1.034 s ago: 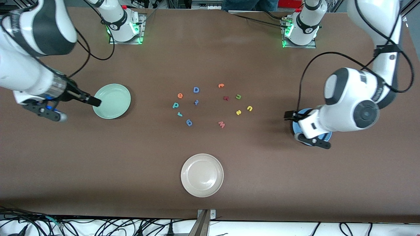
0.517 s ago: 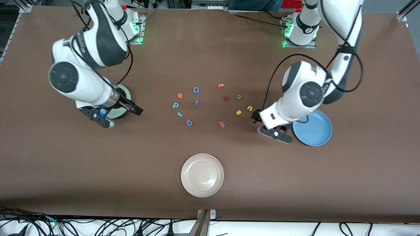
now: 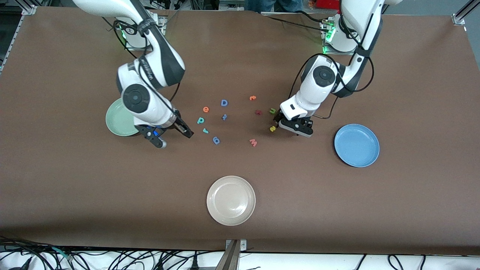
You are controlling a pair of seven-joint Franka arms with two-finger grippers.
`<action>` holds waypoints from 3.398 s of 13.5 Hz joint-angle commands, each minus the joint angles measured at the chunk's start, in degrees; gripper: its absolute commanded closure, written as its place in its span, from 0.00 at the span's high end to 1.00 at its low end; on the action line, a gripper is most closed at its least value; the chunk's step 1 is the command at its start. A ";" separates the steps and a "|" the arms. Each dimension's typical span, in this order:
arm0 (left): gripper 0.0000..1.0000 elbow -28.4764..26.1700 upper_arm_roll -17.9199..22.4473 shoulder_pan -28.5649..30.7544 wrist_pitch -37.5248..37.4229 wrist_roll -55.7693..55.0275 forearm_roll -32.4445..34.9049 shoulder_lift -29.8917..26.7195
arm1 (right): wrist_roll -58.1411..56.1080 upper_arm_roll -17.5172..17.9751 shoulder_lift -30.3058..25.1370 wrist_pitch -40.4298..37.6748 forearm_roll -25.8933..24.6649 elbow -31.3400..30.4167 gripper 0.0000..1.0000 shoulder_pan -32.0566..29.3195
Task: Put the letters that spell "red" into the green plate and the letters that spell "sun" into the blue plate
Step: 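Move the left gripper to the yellow u while the right gripper reaches the teal d, then grasp the yellow u with the left gripper while the right gripper grasps the teal d, then carry the yellow u onto the blue plate and open the left gripper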
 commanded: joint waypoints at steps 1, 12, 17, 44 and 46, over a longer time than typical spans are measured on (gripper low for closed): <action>1.00 -4.27 1.03 -2.57 2.96 -0.15 -0.58 -2.21 | 1.56 -0.56 0.17 5.50 0.96 -4.96 0.99 1.56; 0.98 -3.57 2.00 -4.08 2.61 -0.15 7.15 3.41 | 1.91 2.34 2.89 21.25 0.96 -16.94 0.95 3.49; 0.94 -1.82 2.17 -4.17 0.50 -0.06 7.24 3.94 | 3.32 2.34 5.09 23.89 0.78 -16.94 0.95 5.07; 0.19 1.51 3.66 -3.82 -2.90 -2.87 7.33 6.41 | 2.09 1.28 5.18 24.60 -4.31 -16.32 0.80 5.08; 0.18 11.14 6.73 -3.73 -19.19 -2.52 8.99 6.23 | 2.17 1.28 5.53 24.60 -4.31 -16.32 0.77 5.08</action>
